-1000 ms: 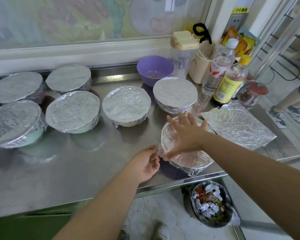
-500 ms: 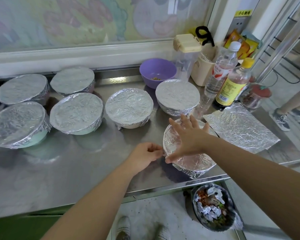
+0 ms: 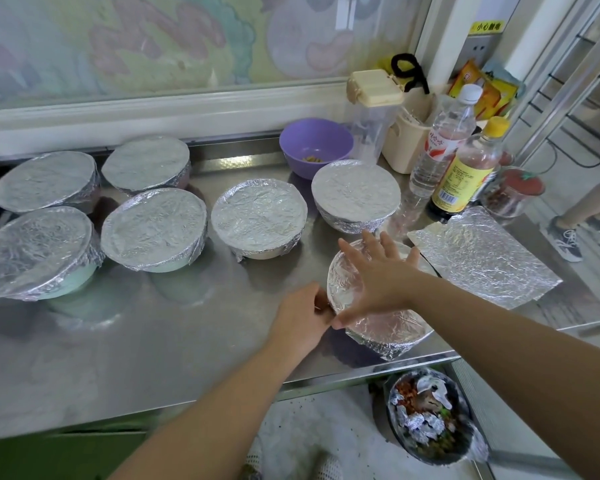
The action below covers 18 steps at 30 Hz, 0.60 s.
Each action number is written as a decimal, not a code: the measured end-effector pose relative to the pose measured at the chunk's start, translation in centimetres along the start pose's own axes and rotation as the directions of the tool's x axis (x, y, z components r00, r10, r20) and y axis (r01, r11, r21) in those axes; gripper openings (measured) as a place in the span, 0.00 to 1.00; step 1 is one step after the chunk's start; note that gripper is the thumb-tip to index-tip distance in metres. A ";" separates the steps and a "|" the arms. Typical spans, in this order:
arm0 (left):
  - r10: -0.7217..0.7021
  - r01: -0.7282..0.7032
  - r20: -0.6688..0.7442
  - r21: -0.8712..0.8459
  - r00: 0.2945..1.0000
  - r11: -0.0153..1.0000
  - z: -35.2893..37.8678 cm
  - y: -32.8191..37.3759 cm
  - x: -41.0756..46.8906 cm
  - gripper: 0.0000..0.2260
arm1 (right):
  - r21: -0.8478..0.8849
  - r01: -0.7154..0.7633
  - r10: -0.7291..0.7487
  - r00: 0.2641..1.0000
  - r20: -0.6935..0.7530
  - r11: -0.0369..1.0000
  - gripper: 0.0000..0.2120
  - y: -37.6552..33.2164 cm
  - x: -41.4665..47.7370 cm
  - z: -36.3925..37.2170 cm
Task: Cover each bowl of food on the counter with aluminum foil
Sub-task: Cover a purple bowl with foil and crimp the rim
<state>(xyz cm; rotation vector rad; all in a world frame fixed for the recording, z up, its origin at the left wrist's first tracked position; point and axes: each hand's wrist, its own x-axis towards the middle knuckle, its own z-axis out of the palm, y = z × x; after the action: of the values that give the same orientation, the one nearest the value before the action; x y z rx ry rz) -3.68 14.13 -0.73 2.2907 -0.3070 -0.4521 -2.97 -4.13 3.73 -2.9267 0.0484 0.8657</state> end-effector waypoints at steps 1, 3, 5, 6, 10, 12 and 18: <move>-0.036 0.036 0.001 -0.050 0.999 0.998 0.2 -0.2 0.0 0.04 | -0.002 0.000 0.000 1.000 0.001 1.000 0.71 0.0 0.0 0.0; -0.124 0.128 0.034 -0.234 0.992 0.964 0.4 -0.4 -0.2 0.04 | 0.000 0.000 0.000 1.000 0.000 1.000 0.71 0.0 0.0 0.0; -0.219 0.252 0.125 -0.444 0.968 0.860 0.3 -0.1 -0.5 0.06 | 0.002 0.000 0.000 1.000 -0.005 1.000 0.71 0.0 0.0 0.0; -0.256 0.323 0.197 -0.530 0.946 0.784 0.0 0.3 -0.6 0.07 | 0.003 0.001 -0.001 1.000 -0.007 1.000 0.71 0.1 0.0 0.0; -0.295 0.561 0.477 -0.694 0.828 0.451 -2.0 1.5 -1.0 0.12 | 0.002 0.003 -0.003 1.000 -0.018 1.000 0.71 0.1 0.1 0.1; -0.278 0.634 0.570 -0.680 0.773 0.368 -3.1 1.8 -0.9 0.13 | 0.002 0.003 -0.003 1.000 -0.022 1.000 0.71 0.1 0.1 0.1; -0.124 0.706 0.711 -0.630 0.692 0.322 -4.2 2.2 -0.9 0.24 | 0.000 0.004 -0.004 1.000 -0.030 1.000 0.71 0.1 0.2 0.2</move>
<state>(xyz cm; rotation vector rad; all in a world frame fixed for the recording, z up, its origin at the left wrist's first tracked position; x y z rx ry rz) -2.90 15.73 3.78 1.0595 0.3057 -1.2511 -2.95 -4.24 3.46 -2.9394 0.0452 0.8208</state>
